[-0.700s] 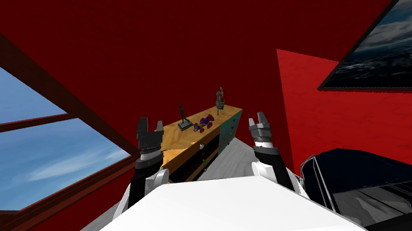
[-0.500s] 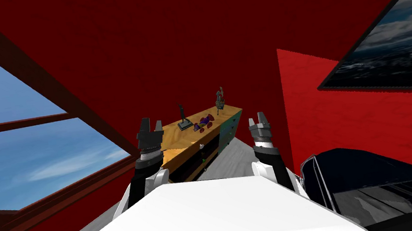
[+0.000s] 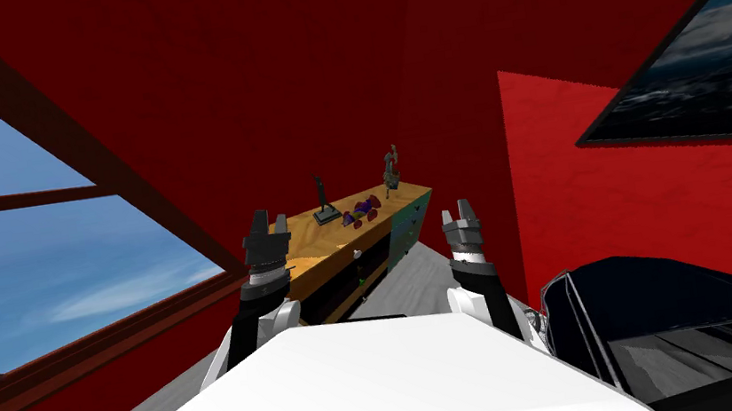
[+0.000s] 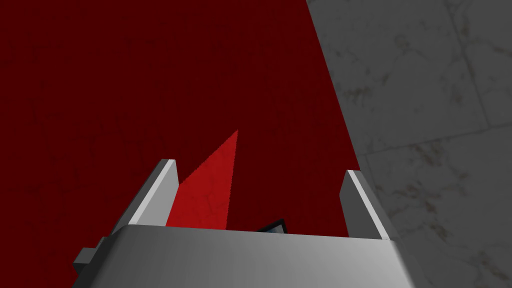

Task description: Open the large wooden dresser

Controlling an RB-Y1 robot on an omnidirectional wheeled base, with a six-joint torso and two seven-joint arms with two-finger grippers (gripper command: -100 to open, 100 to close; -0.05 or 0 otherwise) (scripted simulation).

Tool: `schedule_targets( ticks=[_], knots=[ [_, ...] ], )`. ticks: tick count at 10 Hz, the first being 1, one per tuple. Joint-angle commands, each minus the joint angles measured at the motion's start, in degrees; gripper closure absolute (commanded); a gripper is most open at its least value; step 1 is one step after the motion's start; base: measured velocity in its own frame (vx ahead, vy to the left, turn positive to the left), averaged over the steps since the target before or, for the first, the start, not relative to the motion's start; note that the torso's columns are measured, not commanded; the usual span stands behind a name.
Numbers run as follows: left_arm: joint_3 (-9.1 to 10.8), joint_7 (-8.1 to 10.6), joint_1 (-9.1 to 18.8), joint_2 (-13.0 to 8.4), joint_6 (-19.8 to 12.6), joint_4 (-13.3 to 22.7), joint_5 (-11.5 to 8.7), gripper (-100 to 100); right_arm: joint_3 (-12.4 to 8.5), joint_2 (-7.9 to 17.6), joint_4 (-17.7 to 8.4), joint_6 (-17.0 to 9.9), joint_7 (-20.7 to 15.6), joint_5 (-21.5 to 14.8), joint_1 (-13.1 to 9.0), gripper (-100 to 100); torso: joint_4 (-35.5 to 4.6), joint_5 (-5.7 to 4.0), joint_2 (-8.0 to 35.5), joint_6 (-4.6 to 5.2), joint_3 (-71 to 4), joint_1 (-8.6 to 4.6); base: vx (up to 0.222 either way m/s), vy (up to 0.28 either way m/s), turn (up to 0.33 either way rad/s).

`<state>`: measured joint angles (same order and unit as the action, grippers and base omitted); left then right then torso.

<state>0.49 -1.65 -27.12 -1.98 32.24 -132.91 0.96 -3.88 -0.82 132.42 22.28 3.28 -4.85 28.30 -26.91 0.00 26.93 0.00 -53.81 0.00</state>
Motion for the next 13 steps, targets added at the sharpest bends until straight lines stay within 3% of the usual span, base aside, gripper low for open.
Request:
schedule_targets(
  ticks=[1,2,3,6,7,13],
  knots=[
    [0.00,0.00,0.0,0.0,0.0,0.0,0.0,0,0.0,0.0,0.0,0.0,0.0,0.0,0.0,0,-4.2,0.00,4.2,0.00,-8.5,0.00,0.000,0.000,0.000],
    [0.00,0.00,0.0,0.0,0.0,0.0,0.0,0,0.0,0.0,0.0,0.0,0.0,0.0,0.0,0,-8.5,0.00,8.5,0.00,-16.9,0.00,0.000,0.000,0.000],
    [0.00,0.00,0.0,0.0,0.0,0.0,0.0,0,0.1,2.2,-0.3,0.3,1.3,0.5,0.1,-100,-12.7,0.00,12.7,0.00,-25.4,0.00,0.002,0.004,0.084],
    [-0.01,0.00,0.0,0.0,0.0,0.0,0.0,0,0.5,6.1,-1.6,1.4,5.9,2.6,0.7,-100,-15.3,0.01,15.3,0.00,-30.7,0.02,-0.014,0.010,0.156],
    [-0.01,0.00,0.0,0.0,0.0,0.0,0.0,0,0.5,6.1,-1.6,1.4,6.3,2.6,0.7,-100,-15.4,0.01,15.4,-0.01,-30.7,0.04,-0.013,0.011,0.048],
    [0.00,0.00,0.0,0.0,0.0,0.0,0.0,0,1.3,8.7,-4.1,3.9,16.2,7.2,2.0,-100,-15.4,0.00,15.4,0.02,-30.8,-0.01,-0.016,0.013,0.157]
  ],
)
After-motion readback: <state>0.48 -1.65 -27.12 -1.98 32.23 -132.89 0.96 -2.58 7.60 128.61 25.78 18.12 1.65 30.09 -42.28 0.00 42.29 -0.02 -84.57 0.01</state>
